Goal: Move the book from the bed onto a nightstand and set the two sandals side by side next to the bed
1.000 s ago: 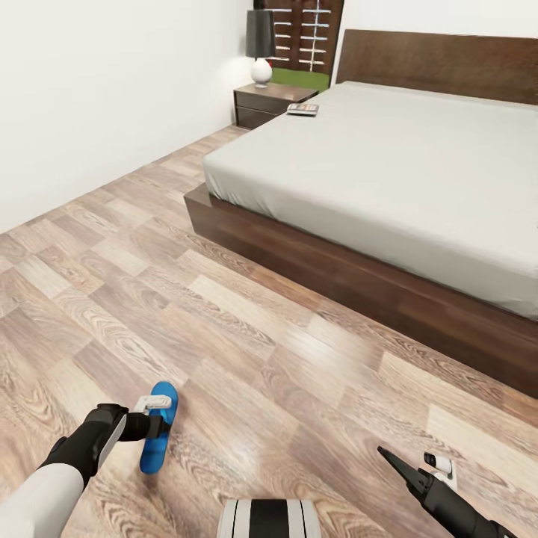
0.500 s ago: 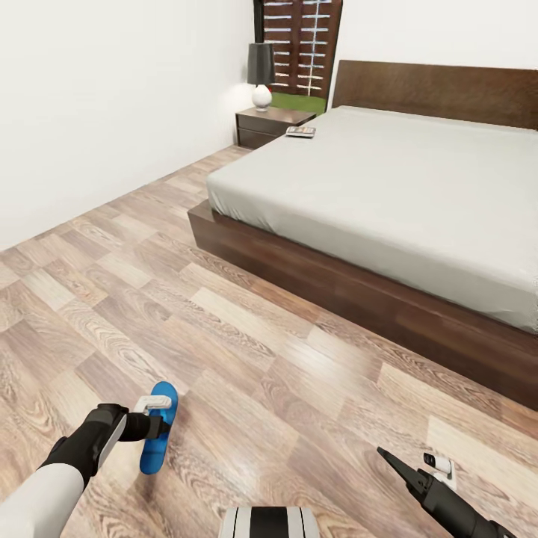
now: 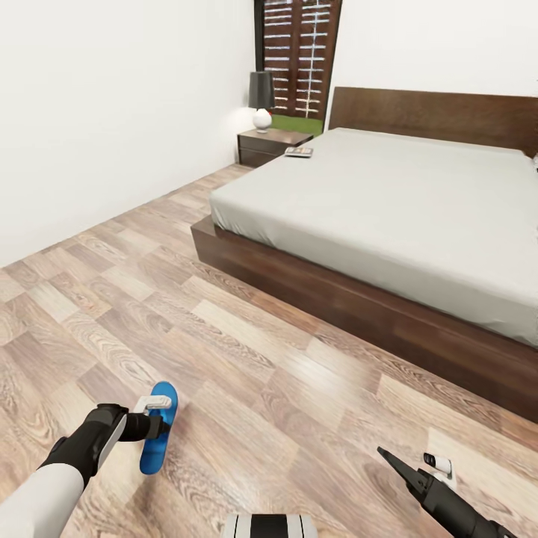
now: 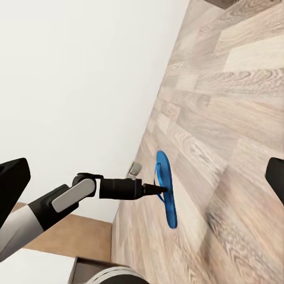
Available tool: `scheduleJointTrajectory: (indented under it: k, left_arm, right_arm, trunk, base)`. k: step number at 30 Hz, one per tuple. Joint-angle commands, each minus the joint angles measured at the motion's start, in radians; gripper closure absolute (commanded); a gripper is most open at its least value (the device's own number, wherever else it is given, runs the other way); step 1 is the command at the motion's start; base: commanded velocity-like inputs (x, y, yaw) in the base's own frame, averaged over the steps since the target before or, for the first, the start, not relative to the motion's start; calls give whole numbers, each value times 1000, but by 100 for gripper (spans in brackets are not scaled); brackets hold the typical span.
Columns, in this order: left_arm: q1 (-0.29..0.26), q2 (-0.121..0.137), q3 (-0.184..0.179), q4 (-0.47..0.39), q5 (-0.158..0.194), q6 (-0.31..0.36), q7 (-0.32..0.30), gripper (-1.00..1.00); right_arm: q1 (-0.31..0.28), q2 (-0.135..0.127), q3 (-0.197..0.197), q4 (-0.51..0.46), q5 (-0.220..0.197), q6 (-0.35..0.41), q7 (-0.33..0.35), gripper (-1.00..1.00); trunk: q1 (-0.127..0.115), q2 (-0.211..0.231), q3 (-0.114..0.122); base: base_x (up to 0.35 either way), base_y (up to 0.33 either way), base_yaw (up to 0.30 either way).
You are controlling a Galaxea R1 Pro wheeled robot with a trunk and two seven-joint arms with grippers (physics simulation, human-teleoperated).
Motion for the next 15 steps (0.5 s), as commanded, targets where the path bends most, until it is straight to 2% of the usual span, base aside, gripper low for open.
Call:
scheduleJointTrajectory:
  k: [1, 15]
  left_arm:
    - [0, 0, 5, -1, -9, 5, -8, 100]
    - [0, 5, 5, -1, -7, 11, -8, 100]
  right_arm:
    - [0, 0, 0, 0, -4, 10, 2, -100]
    - [0, 0, 0, 16, -9, 11, 3, -100]
  trunk:
    - [-1, 0, 3]
    - [-7, 3, 57]
  base:
    - [0, 0, 0]
    - [0, 0, 0]
